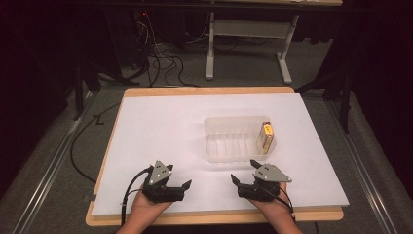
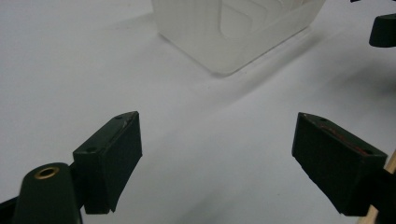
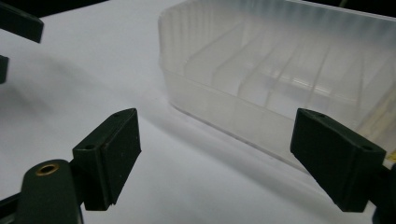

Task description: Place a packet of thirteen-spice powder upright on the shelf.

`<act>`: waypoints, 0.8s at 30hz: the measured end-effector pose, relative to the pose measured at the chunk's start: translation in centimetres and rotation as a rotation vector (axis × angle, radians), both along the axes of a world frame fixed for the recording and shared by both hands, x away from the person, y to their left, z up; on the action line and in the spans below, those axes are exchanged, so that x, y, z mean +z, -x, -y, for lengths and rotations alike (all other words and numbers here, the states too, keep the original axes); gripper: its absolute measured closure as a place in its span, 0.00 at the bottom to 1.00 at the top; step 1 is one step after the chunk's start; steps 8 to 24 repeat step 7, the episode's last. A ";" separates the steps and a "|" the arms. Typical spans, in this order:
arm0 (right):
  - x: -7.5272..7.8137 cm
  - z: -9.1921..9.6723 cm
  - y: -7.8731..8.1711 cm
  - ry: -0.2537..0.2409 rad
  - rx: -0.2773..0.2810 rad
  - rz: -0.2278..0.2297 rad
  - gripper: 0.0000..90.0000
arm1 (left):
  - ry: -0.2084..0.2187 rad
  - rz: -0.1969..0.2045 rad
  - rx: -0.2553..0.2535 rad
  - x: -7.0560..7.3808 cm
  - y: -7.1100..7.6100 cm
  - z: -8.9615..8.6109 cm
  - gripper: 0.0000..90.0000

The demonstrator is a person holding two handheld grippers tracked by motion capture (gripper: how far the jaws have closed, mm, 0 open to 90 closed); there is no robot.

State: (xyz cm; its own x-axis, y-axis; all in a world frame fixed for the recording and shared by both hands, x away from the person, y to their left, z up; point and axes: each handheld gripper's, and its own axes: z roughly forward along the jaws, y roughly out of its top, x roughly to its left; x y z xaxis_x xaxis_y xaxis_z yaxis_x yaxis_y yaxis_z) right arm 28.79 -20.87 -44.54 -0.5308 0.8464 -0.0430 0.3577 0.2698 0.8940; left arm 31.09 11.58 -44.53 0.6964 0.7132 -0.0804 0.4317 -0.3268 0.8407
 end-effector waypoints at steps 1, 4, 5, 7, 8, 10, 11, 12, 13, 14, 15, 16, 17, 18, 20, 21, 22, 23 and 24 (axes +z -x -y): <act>0.1 -0.1 0.0 -0.003 0.004 0.008 0.18 | 0.000 -0.003 0.005 0.0 0.0 0.0 0.18; 0.0 -0.1 -0.2 -0.003 0.017 0.011 0.18 | -0.004 -0.017 0.013 -0.1 -0.1 -0.1 0.18; 0.0 0.0 -0.2 -0.004 0.013 -0.002 0.19 | -0.003 -0.019 0.017 -0.1 0.0 -0.1 0.18; -0.1 0.1 -0.5 -0.009 0.014 -0.008 0.21 | -0.002 -0.013 0.022 0.0 0.1 -0.2 0.18; -0.1 0.1 -0.5 -0.009 0.014 -0.008 0.21 | -0.002 -0.013 0.022 0.0 0.1 -0.2 0.18; -0.1 0.1 -0.5 -0.009 0.014 -0.008 0.21 | -0.002 -0.013 0.022 0.0 0.1 -0.2 0.18; -0.1 0.1 -0.5 -0.009 0.014 -0.008 0.21 | -0.002 -0.013 0.022 0.0 0.1 -0.2 0.18; -0.1 0.1 -0.5 -0.009 0.014 -0.008 0.21 | -0.002 -0.013 0.022 0.0 0.1 -0.2 0.18; -0.1 0.1 -0.5 -0.009 0.014 -0.008 0.21 | -0.002 -0.013 0.022 0.0 0.1 -0.2 0.18; -0.1 0.1 -0.5 -0.009 0.014 -0.008 0.21 | -0.002 -0.013 0.022 0.0 0.1 -0.2 0.18; -0.1 0.1 -0.5 -0.009 0.014 -0.008 0.21 | -0.002 -0.013 0.022 0.0 0.1 -0.2 0.18; -0.1 0.1 -0.5 -0.009 0.014 -0.008 0.21 | -0.002 -0.013 0.022 0.0 0.1 -0.2 0.18; -0.1 0.1 -0.5 -0.009 0.014 -0.008 0.21 | -0.002 -0.013 0.022 0.0 0.1 -0.2 0.18; -0.1 0.1 -0.5 -0.009 0.014 -0.008 0.21 | -0.002 -0.013 0.022 0.0 0.1 -0.2 0.18; -0.1 0.1 -0.5 -0.009 0.014 -0.008 0.21 | -0.002 -0.013 0.022 0.0 0.1 -0.2 0.18; -0.1 0.1 -0.5 -0.009 0.014 -0.008 0.21 | -0.002 -0.013 0.022 0.0 0.1 -0.2 0.18; -0.1 0.1 -0.5 -0.009 0.014 -0.008 0.21 | -0.002 -0.013 0.022 0.0 0.1 -0.2 0.18; -0.1 0.1 -0.5 -0.009 0.014 -0.008 0.21 | -0.002 -0.013 0.022 0.0 0.1 -0.2 0.18; -0.1 0.1 -0.5 -0.009 0.014 -0.008 0.21 | -0.002 -0.013 0.022 0.0 0.1 -0.2 0.18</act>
